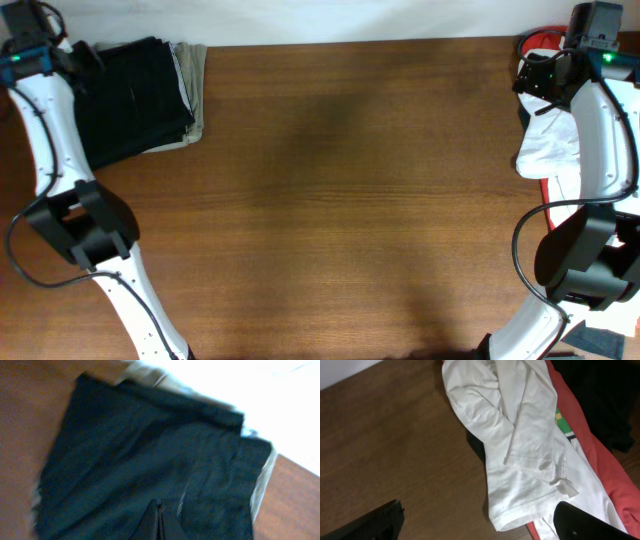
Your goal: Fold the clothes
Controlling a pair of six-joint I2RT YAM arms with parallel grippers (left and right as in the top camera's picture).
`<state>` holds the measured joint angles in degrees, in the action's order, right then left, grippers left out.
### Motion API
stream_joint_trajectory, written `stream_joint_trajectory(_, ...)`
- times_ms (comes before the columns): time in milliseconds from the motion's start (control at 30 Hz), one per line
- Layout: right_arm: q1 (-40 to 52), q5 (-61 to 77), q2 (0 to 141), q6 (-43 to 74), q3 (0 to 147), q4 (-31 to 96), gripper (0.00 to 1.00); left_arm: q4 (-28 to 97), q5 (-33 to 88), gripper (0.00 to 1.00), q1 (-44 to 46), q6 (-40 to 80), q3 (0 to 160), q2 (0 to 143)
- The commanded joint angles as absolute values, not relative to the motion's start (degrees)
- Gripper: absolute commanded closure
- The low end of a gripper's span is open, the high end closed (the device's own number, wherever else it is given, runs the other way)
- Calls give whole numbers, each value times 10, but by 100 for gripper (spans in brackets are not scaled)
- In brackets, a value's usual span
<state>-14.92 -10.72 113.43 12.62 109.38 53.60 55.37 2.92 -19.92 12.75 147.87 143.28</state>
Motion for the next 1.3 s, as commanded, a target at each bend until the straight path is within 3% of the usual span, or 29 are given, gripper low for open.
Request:
stream_joint_trajectory(0,-147,-116,1129,125,1101,536,1,490,37,98,-187,126,1482,1520)
stream_joint_trajectory(233,-147,-116,1129,125,1101,536,1,450,97,98,-154,93,1482,1611)
stream_joint_trajectory(267,-147,-116,1129,125,1101,536,1,450,97,96,-147,93,1486,1606)
stream_joint_trajectory(333,-147,-116,1129,125,1101,536,1,460,97,83,-133,94,1514,1586)
stream_joint_trajectory(400,-147,-116,1129,125,1101,536,1,463,94,80,-129,94,1531,1555)
stream_joint_trajectory(600,-147,-116,1129,125,1101,536,1,517,-96,78,-159,94,1532,1511)
stream_joint_trajectory(867,-147,-116,1129,125,1101,536,1,534,-82,78,-215,98,1434,1511)
stream_joint_trajectory(1167,-147,-116,1129,125,1101,536,1,508,-159,77,-223,98,1400,1479)
stream_joint_trajectory(1267,-147,-116,1129,125,1101,536,1,504,-125,57,-222,128,1400,1405)
